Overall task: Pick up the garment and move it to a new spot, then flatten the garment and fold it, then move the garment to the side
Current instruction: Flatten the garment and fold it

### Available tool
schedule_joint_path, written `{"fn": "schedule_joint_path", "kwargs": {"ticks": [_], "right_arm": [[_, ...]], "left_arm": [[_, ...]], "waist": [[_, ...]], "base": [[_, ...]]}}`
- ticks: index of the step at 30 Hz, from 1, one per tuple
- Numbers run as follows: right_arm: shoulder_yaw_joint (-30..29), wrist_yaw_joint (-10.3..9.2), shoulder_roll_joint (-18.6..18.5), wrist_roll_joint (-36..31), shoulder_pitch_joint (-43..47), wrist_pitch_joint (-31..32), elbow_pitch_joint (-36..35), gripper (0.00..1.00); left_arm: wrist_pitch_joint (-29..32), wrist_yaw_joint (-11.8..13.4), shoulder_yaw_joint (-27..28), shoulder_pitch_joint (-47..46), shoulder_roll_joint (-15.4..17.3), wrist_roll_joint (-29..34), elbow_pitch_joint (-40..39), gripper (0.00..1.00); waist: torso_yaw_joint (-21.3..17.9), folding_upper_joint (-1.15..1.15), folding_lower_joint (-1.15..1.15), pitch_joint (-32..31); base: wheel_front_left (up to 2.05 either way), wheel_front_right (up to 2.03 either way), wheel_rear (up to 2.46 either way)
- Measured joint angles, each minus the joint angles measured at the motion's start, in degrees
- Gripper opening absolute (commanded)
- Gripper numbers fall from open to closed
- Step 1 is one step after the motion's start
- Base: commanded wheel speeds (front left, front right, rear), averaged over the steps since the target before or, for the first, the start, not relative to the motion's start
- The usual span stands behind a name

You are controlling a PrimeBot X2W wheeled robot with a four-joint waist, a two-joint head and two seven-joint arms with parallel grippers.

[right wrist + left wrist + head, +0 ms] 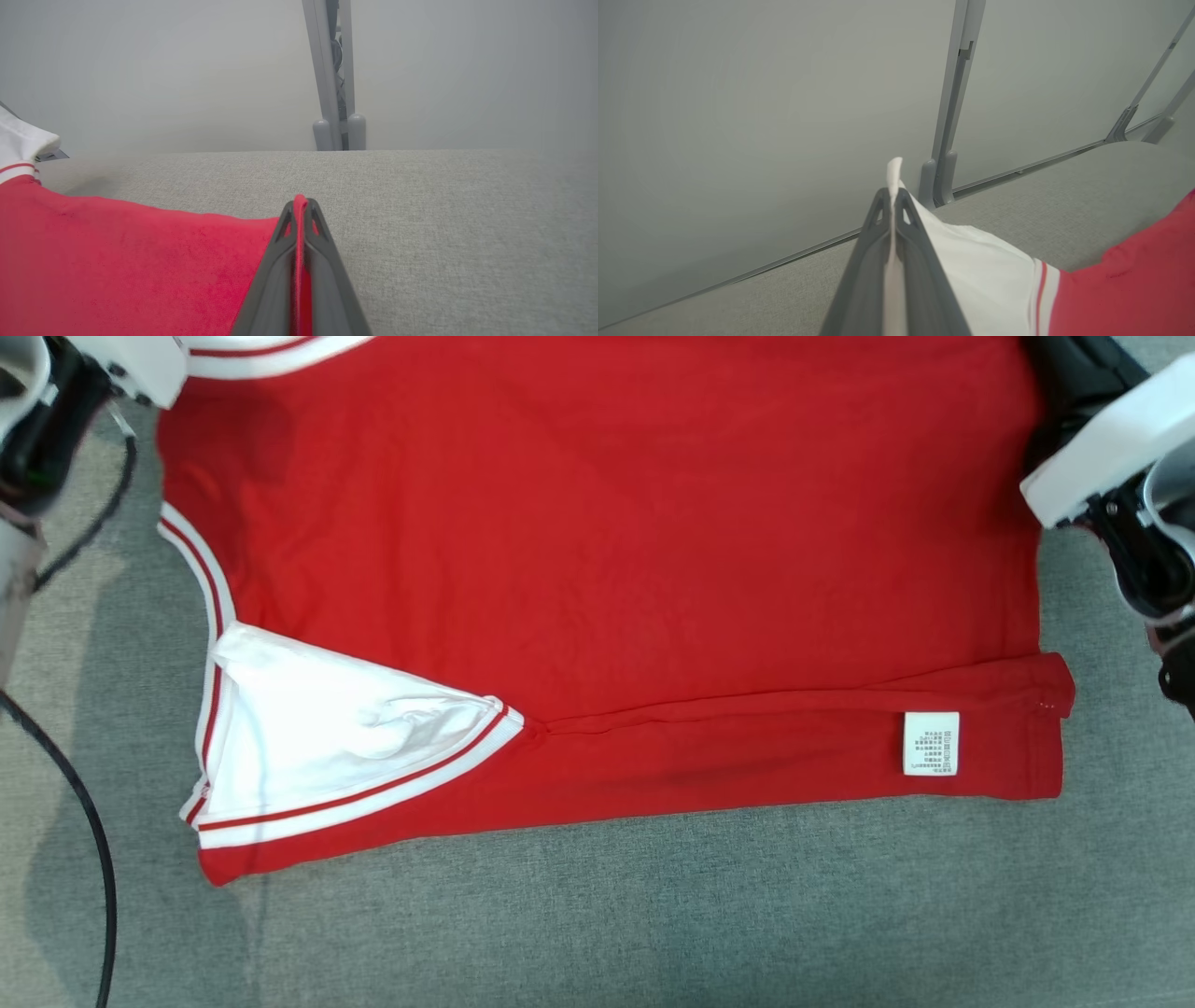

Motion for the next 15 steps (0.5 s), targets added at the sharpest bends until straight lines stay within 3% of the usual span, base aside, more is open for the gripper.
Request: {"fn": "schedule_joint_path", "kwargs": {"ticks": [4,8,15], "right_arm": [[0.8,0.01,-3.4,3.5,3.7,1.4,-6.1,0.00],[-0.3,0.00,-8.1,5.7,8.0,3.3,-12.9,0.00],[-5.1,0.00,-12.8,7.9,18.0,6.6,-23.1,0.00]], "left_arm": [[0.7,0.2,1.1,4.9,2.2,-2.6,-7.8,0.00],[1.8,2.2,2.8,10.8,6.0,-5.3,-18.1,0.00],[2.8,8.4,6.8,23.6,12.7,-9.9,-37.4,0.00]], "waist": [[0.5,0.00,0.00,-0.9],[1.0,0.00,0.00,-1.8],[1.6,0.00,0.00,-3.1]], "base": [[0.00,0.00,0.00],[0.00,0.00,0.00],[0.00,0.00,0.00]]}}
